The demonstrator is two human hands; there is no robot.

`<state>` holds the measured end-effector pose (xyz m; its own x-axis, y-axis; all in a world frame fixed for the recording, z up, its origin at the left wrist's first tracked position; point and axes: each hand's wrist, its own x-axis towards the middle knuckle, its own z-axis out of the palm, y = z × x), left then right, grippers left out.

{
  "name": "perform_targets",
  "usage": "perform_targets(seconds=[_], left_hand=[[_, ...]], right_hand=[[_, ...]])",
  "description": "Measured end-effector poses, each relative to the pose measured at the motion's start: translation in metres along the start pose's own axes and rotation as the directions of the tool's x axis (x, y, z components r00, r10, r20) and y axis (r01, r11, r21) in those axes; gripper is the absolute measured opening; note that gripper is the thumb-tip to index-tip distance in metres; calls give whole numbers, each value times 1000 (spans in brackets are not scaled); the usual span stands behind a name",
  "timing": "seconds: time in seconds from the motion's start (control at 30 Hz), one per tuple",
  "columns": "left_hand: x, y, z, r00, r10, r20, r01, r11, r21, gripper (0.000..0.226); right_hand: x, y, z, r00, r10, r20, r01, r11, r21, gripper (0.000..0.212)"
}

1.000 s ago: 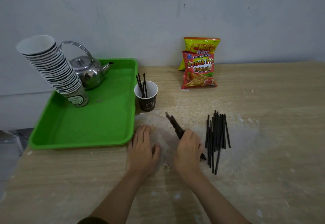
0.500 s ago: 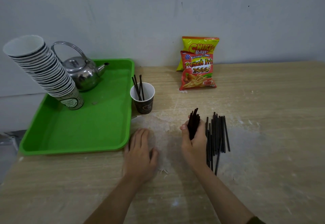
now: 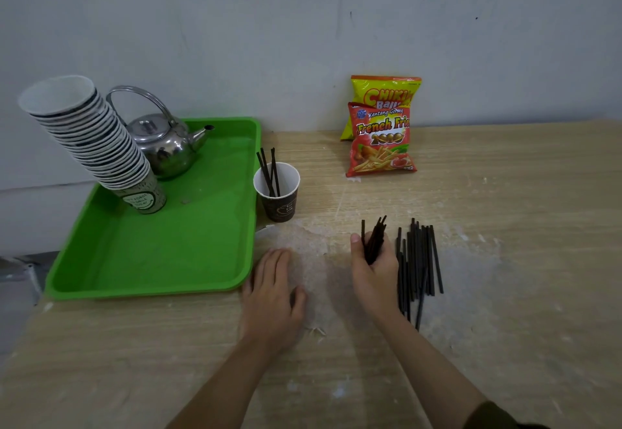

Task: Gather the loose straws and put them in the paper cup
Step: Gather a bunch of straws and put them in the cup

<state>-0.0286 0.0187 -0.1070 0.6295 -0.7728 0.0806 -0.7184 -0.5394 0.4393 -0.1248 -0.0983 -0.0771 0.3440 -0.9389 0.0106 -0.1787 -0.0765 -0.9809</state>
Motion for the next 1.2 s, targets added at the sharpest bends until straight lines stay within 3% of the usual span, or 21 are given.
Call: perform_targets(seconds=[0.17,0.27,0.37,0.47,0.6,0.77,0.97,1.07,1.2], left_hand=[[-2,2,-5,1000,-11,0,11,999,-47,61],[-4,5,-10,1000,2,-25,-7,981,-194,54],[2,19,-24,998,24,-55,-43,917,-397,39],[17,36,-45,997,8,-79,-51,825,-563,28],[43,49,-79,996,68,55,-10,718,-696,31],[62,47,-111,955,233,181,-40,710,-703,27],[77,35,-130,934,297,199,-91,736,-671,22],[90,25,-141,940,301,161,-116,724,-680,24],[112,12,-151,989,141,-42,-131,706,-696,35]], right_hand=[[-1,3,-5,990,61,127,-61,998,-8,25],[-1,-2,-7,977,112,181,-120,992,31,21],[3,-10,-10,957,156,244,-171,984,44,27],[5,-23,-13,940,96,328,-121,991,57,33],[12,-41,-8,903,62,426,-82,996,28,37],[22,-64,11,879,40,475,-74,996,54,44],[33,-87,37,831,87,549,-98,995,-11,25],[44,-104,48,811,74,580,-50,997,-57,39],[61,-124,65,881,-48,471,43,999,21,51]])
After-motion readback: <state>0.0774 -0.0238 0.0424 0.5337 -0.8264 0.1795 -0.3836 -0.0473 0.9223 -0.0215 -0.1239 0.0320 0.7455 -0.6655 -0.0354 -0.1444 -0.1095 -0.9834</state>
